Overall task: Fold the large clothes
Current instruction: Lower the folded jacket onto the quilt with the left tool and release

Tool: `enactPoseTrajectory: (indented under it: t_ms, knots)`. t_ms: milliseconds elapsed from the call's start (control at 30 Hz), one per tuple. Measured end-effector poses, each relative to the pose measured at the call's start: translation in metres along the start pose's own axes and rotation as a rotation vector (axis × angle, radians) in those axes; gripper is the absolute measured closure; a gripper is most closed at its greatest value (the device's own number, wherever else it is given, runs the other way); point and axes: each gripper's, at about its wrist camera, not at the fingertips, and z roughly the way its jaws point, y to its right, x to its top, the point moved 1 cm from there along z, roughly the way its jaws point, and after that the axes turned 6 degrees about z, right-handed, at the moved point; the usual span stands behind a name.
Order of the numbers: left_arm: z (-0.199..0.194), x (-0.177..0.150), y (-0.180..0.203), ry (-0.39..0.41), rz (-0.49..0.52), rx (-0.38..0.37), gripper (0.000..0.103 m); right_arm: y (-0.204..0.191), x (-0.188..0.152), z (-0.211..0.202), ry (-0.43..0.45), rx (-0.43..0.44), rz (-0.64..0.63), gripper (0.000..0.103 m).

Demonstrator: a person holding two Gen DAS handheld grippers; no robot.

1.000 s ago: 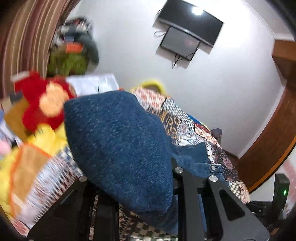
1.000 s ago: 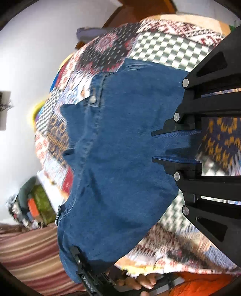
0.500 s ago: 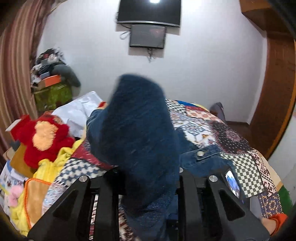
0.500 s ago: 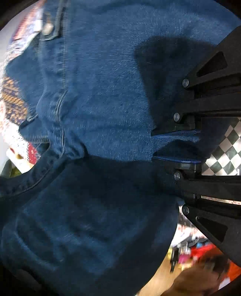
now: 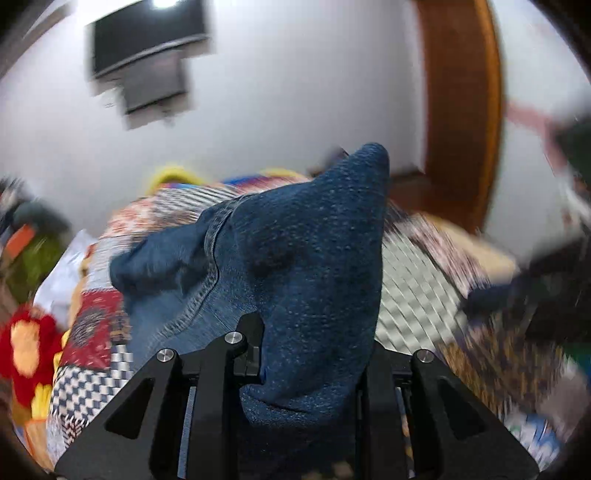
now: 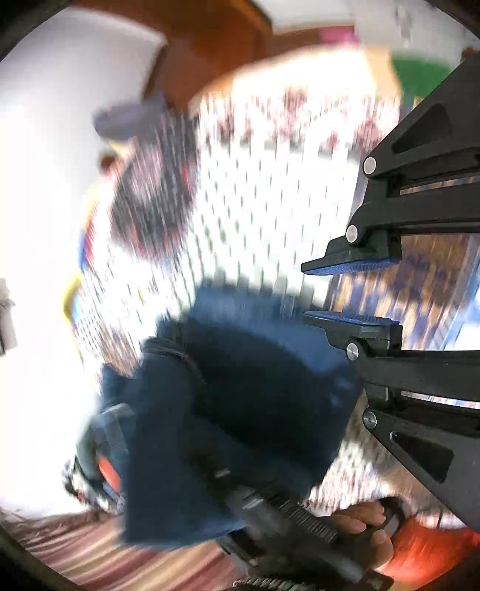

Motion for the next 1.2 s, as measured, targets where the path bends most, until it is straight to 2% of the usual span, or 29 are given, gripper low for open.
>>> enactPoseTrajectory:
  t_ms: [67,133,200,267,367,400,500,533,667,800,933,1000,1133,1200]
  knots:
    - [0.012,-0.015,0.035,-0.063,0.117,-0.044,0.082,0.019,-0.011,-0.020,0.022,-0.024,0.022,0.088]
    - [0.021,-0.029,0.052,-0.123,0.166,-0.072,0.082,0.026,-0.025,-0.034,0.025,-0.015,0.052,0.088]
    - [0.029,-0.043,0.061,-0.180,0.196,-0.082,0.080,0.034,-0.037,-0.042,0.019,-0.014,0.071,0.088]
    - [0.028,-0.047,0.061,-0.189,0.197,-0.076,0.079,0.037,-0.046,-0.046,0.015,-0.018,0.075,0.088]
    - [0.021,-0.044,0.057,-0.215,0.156,-0.121,0.057,0.037,-0.053,-0.047,0.002,0.004,0.080,0.088]
    - [0.016,-0.044,0.056,-0.229,0.126,-0.176,0.041,0.035,-0.053,-0.045,0.000,0.014,0.078,0.088]
    - [-0.001,-0.048,0.045,-0.230,0.035,-0.261,0.023,0.028,-0.046,-0.044,0.010,0.041,0.075,0.088]
    - [-0.007,-0.049,0.041,-0.231,0.010,-0.253,0.019,0.026,-0.045,-0.041,0.016,0.047,0.071,0.088]
    - [-0.032,-0.053,0.013,-0.218,-0.054,-0.187,0.017,0.006,-0.037,-0.046,0.048,0.089,0.049,0.088]
    - [-0.054,-0.057,-0.025,-0.178,-0.067,-0.044,0.009,-0.022,-0.026,-0.038,0.051,0.120,-0.014,0.088]
    - [-0.055,-0.063,-0.065,-0.180,-0.108,0.052,0.006,-0.052,-0.016,-0.019,0.040,0.145,-0.074,0.088]
    - [-0.048,-0.069,-0.081,-0.209,-0.143,0.075,0.006,-0.065,-0.012,-0.003,0.026,0.148,-0.098,0.088]
    - [-0.025,-0.093,-0.098,-0.296,-0.207,0.073,0.005,-0.074,-0.013,0.035,-0.027,0.119,-0.136,0.088]
    - [-0.018,-0.104,-0.100,-0.309,-0.223,0.047,0.004,-0.073,-0.019,0.053,-0.042,0.050,-0.184,0.088]
